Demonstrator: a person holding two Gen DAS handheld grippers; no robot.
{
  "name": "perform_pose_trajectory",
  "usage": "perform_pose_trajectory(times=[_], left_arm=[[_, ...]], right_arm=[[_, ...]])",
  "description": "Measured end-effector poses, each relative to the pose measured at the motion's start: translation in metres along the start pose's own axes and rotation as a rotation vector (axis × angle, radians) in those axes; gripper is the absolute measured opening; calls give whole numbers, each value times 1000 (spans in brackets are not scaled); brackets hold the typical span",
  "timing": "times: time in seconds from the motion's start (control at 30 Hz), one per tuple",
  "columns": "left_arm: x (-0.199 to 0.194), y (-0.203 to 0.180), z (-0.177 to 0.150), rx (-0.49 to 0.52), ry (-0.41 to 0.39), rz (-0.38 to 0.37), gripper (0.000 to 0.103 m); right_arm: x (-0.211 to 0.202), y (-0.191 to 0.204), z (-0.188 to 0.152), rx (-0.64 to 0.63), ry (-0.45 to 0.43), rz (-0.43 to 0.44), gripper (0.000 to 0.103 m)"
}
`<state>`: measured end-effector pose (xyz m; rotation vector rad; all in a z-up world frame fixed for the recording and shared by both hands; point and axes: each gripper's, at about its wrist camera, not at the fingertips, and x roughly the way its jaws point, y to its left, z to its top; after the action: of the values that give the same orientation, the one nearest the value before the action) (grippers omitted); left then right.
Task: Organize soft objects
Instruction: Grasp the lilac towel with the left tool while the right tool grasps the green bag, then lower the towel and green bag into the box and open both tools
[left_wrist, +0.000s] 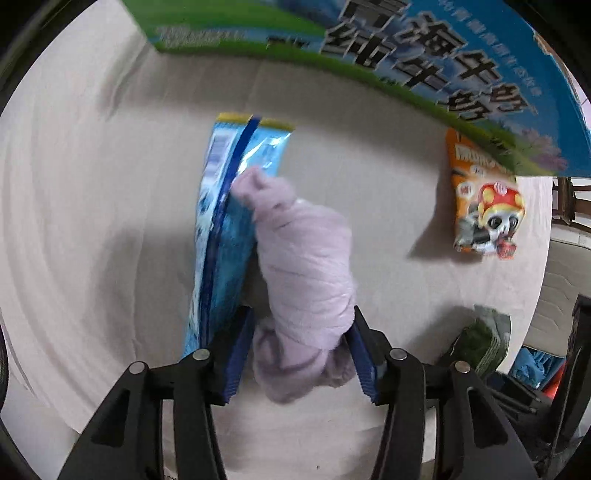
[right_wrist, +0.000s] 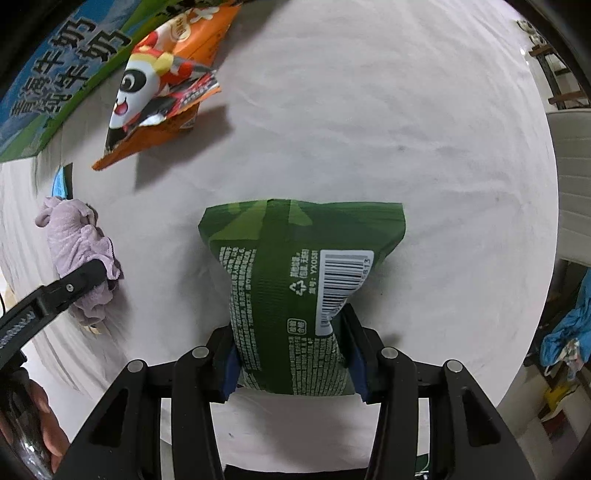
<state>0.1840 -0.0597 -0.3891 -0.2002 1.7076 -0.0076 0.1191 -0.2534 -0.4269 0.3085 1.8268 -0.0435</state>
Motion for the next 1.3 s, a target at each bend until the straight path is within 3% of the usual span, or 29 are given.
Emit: perform_pose_trajectory(times=[0.13,0.3,0.37,0.53,0.73,0.97,1.07,1.17,1.3], left_arm=[[5,-15,16,-21,8,-3,51],[7,-13,34,-77,-6,-19,51],[-2,-1,43,-76,-21,-5,41],[-21,-17,34,-3,-60,39,34],[-58,-45,-1,96,-152,84,34],[-130,-73,-14,168,-245,27,34],[-162,-41,-12,173,-267,-30,34],[-204,-41,-6,187,-311,-70,34],[-227,-40,37,218,-366,-62,34]], right_arm=[[-1,-11,8,37,10,48,57],[-5,-15,16,42,3,35,58],[-7,-13,18,27,-9,10,58],[-23,0,14,-13,-44,-46,38],[-46,4,3,-42,-77,-29,35],[-123,13,-3,-119,-166,52,35],[-167,24,2,-156,-226,87,34],[-209,38,10,-188,-289,112,34],[-263,70,26,-244,-384,114,34]])
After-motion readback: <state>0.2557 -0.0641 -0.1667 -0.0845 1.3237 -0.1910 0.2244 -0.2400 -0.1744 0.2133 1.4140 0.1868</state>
